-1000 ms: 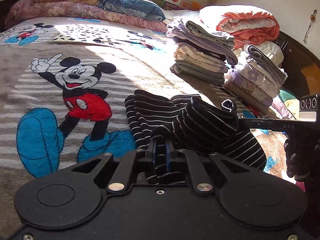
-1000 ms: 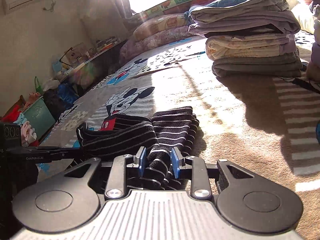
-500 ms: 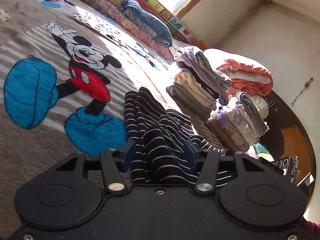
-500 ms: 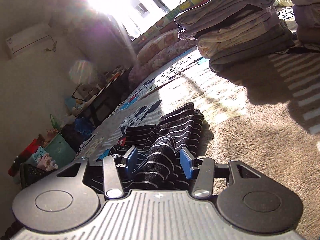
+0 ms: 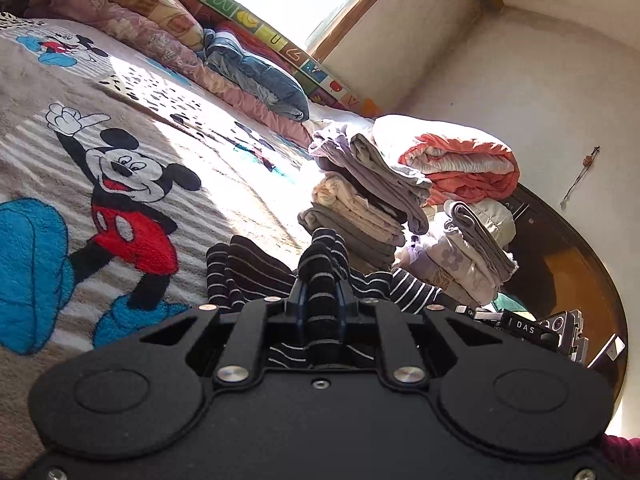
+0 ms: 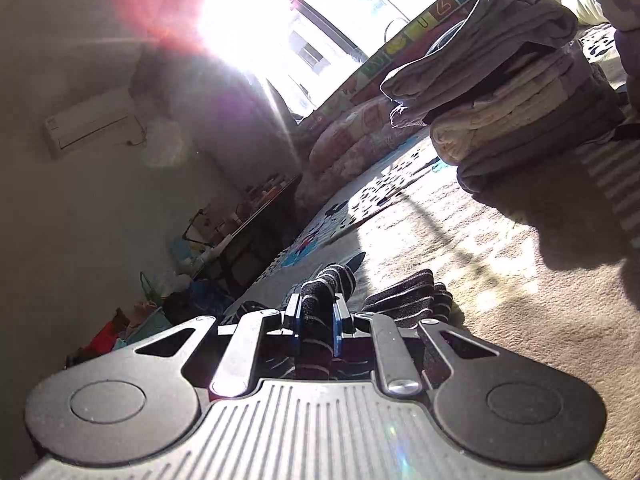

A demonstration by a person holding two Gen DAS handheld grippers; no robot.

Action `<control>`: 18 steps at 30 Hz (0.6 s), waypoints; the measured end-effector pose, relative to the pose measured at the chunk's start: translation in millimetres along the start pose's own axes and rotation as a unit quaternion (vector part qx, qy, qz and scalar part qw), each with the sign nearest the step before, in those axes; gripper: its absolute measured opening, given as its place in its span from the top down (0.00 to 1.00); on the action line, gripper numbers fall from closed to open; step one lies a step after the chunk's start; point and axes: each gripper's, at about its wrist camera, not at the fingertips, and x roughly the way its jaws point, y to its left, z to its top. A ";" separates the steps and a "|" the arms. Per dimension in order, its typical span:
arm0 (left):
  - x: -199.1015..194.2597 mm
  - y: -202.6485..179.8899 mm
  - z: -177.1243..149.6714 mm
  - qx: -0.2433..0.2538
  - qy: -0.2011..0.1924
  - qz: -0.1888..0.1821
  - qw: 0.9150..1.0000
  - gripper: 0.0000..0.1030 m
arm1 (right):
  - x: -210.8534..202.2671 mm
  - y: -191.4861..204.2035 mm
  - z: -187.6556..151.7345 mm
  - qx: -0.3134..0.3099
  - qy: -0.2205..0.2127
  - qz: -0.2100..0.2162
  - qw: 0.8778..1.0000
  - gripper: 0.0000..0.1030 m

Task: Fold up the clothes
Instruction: 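Lift and fold the pants over with both grippers, then open the right gripper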

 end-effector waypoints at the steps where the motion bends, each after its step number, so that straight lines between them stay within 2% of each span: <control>1: 3.5 1.8 5.3 -0.001 -0.004 -0.005 1.000 0.88 | 3.4 -2.3 5.4 0.004 -0.004 0.004 1.000 0.84; 7: 26.7 17.1 28.4 0.001 -0.020 -0.022 1.000 0.88 | 28.4 -12.9 26.7 0.002 -0.019 0.011 1.000 0.84; 18: 55.9 58.4 20.6 -0.060 -0.007 -0.021 0.998 0.88 | 57.4 -52.0 21.8 0.060 -0.010 0.002 0.998 0.84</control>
